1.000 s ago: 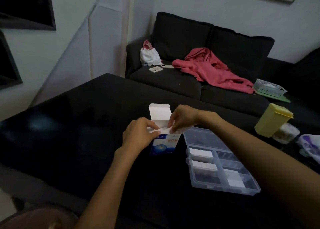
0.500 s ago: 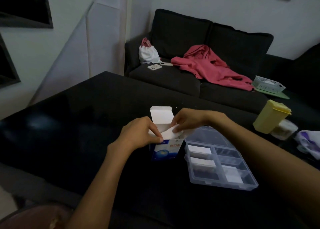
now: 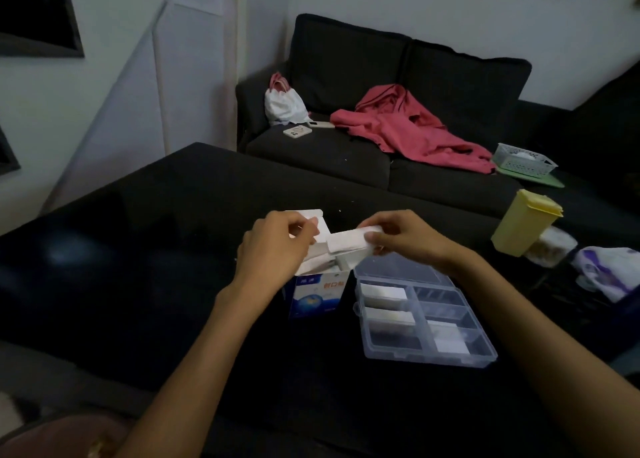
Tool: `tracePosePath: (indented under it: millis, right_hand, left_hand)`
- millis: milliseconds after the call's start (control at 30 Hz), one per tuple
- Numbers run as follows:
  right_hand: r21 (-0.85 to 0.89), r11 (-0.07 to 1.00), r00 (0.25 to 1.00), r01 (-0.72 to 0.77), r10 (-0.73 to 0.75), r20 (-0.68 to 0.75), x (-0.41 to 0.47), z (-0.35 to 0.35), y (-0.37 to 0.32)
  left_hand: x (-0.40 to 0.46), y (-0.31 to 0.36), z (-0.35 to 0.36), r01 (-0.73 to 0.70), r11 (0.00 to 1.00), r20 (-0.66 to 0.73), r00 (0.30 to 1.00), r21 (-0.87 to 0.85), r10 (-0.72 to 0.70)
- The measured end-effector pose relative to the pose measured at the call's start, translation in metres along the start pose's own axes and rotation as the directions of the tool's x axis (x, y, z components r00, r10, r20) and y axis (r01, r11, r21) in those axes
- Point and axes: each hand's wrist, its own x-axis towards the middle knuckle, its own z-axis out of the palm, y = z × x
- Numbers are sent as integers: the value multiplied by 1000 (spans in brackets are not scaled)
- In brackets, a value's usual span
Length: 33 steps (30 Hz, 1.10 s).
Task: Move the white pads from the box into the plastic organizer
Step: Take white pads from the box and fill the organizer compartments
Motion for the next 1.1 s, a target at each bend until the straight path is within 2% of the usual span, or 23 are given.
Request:
tracePosePath:
  millis: [100, 167, 233, 300, 433, 600, 733, 833, 933, 1100]
  right_hand:
    - [107, 994, 996, 5, 4, -85, -23, -4, 15]
    - [169, 986, 991, -3, 25, -130, -39, -5, 30]
    - [208, 977, 987, -33, 65, -150, -54, -5, 44]
    - [230, 971, 981, -70, 109, -163, -65, -2, 57]
    - [227, 967, 968, -119, 164, -191, -76, 6, 78]
    - [184, 973, 968, -140, 173, -181, -76, 8, 91]
    - [95, 985, 979, -145, 157, -127, -81, 10, 91]
    - [-32, 983, 983, -178, 177, -48, -85, 16, 93]
    - [-135, 967, 976, -214, 217, 11, -86, 20, 95]
    - [-266, 940, 971, -212, 234, 52, -84, 27, 94]
  left_hand:
    - [-10, 17, 16, 83, 996, 196, 977, 18, -85]
    - [-17, 27, 28, 204, 978, 362, 915, -34, -178]
    - [-21, 32, 43, 271, 959, 461, 864, -83, -204]
    - [-23, 29, 59, 249, 960, 473, 866, -130, -161]
    - [-23, 21, 85, 124, 973, 403, 914, -194, -36]
    - [-24, 15, 103, 23, 986, 317, 948, -166, 31]
    - [-23, 7, 107, -49, 999, 322, 946, -3, 47]
    - [-25, 5, 105, -119, 984, 390, 919, 134, 58]
    - [-28, 5, 107, -177, 952, 468, 883, 251, 41]
    - [-32, 6, 107, -322, 861, 515, 853, 395, 83]
